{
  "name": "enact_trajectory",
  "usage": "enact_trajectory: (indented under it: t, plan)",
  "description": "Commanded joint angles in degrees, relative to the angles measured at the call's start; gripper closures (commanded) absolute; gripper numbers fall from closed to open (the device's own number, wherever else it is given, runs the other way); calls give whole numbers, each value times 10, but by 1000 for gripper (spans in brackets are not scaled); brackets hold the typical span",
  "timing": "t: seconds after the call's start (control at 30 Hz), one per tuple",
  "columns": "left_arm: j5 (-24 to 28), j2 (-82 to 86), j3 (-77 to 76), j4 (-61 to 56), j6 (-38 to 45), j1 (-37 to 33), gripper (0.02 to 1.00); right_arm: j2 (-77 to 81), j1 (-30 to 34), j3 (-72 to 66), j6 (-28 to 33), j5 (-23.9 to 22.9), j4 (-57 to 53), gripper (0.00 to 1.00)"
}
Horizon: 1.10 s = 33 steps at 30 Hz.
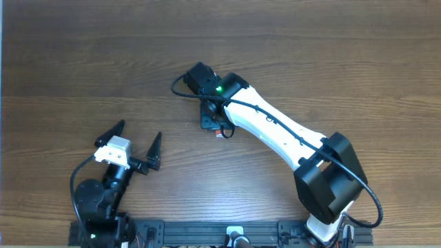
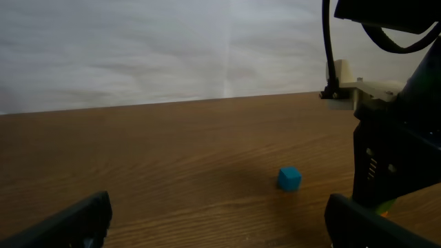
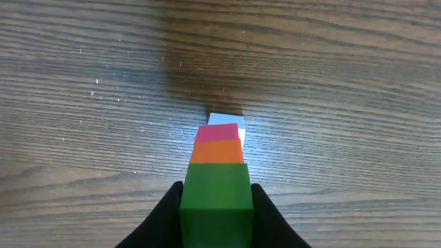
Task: Stack Cubes
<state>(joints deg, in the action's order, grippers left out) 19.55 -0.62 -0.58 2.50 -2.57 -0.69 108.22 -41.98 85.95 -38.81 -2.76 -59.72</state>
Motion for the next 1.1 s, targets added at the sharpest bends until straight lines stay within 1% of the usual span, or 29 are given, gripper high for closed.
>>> enact_trajectory:
  t: [0.03, 0.07, 0.2, 0.37, 0.47, 0.53, 0.67, 0.8, 0.9, 1.1]
  plan:
    - [5, 3, 2, 1, 7, 3, 23, 9, 3, -8, -2, 2, 2, 676]
    - [6, 3, 2, 1, 7, 3, 18, 9, 3, -8, -2, 2, 2, 627]
    - [5, 3, 2, 1, 7, 3, 20, 9, 3, -8, -2, 2, 2, 494]
    - [5, 3, 2, 1, 7, 3, 20, 9, 3, -8, -2, 5, 2, 297]
    - [5, 3, 2, 1, 7, 3, 18, 9, 4, -6, -11, 6, 4, 180]
    - [5, 3, 2, 1, 7, 3, 23, 9, 7, 4, -10, 6, 2, 130]
    - [5, 3, 2, 1, 7, 3, 20, 9, 14, 60, 18, 2, -22, 128]
    - [5, 3, 2, 1, 7, 3, 18, 30, 35, 146, 45, -16, -85, 126]
    - [5, 3, 2, 1, 7, 3, 20, 68, 54, 209, 70, -16, -121, 128]
    - [5, 3, 2, 1, 7, 3, 18, 143, 80, 254, 104, -15, -103, 141]
